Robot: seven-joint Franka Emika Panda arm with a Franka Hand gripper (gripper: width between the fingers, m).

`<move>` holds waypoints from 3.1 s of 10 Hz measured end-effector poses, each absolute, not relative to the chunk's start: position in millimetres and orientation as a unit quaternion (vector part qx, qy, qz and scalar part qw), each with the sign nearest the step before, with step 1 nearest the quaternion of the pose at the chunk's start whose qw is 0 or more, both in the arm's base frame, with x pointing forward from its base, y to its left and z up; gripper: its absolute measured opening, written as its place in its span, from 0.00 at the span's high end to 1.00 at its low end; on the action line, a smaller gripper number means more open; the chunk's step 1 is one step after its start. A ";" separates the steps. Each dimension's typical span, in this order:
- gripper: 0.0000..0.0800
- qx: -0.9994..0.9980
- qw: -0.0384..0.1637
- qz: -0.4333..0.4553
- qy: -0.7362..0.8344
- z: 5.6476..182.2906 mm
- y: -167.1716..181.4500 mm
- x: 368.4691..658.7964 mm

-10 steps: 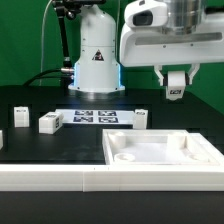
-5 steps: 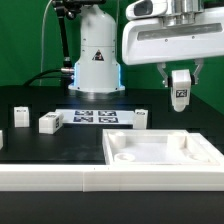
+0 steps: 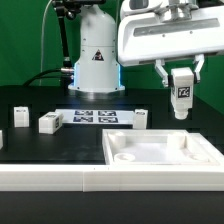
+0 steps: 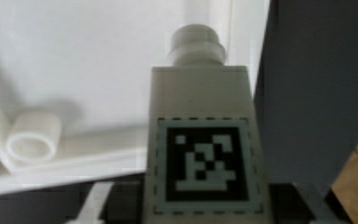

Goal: Assemble one leg

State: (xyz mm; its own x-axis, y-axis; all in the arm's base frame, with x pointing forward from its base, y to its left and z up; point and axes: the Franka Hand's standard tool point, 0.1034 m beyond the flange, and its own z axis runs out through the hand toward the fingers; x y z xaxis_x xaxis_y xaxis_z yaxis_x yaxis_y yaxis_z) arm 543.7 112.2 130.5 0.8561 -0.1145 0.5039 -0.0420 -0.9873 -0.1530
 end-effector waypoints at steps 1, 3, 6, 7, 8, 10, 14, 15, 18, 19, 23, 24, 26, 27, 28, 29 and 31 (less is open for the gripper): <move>0.63 -0.963 0.067 -0.259 0.037 124.3 113.1 539.3; 0.63 -0.963 0.066 -0.259 0.034 123.6 113.1 540.2; 0.63 -0.964 0.050 -0.258 -0.024 118.7 116.8 558.8; 0.63 -0.966 0.047 -0.249 -0.040 119.0 119.7 564.5; 0.63 -0.970 0.047 -0.232 -0.055 119.2 127.3 573.1; 0.63 -0.970 0.047 -0.231 -0.059 120.9 129.9 579.7; 0.63 -0.970 0.043 -0.231 -0.067 117.4 127.1 582.9; 0.63 -0.969 0.041 -0.234 -0.069 116.0 124.0 591.2; 0.63 -0.967 0.040 -0.241 -0.068 114.7 122.0 606.3; 0.63 -0.967 0.040 -0.241 -0.068 113.0 123.2 607.8; 0.63 -0.970 0.037 -0.233 -0.064 94.5 115.5 612.5; 0.63 -0.970 0.037 -0.234 -0.062 93.0 114.6 618.2; 0.63 -0.969 0.036 -0.238 -0.062 91.6 115.3 620.6; 0.63 -0.967 0.036 -0.244 -0.062 91.3 115.1 622.0; 0.63 -0.964 0.034 -0.256 -0.061 89.5 115.0 623.6; 0.63 -0.963 0.033 -0.260 -0.061 83.5 115.1 621.8; 0.63 -0.953 0.031 -0.297 -0.058 76.6 118.2 621.6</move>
Offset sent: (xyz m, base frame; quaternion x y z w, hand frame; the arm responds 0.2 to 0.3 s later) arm 0.0204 -0.0105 -0.0207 -0.0732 0.0391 -0.1204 0.9893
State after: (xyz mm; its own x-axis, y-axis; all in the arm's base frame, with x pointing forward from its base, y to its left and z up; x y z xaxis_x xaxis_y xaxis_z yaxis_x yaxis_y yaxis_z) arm 621.6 118.2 76.6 0.8172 0.0919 0.5689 0.1288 -0.9914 -0.0249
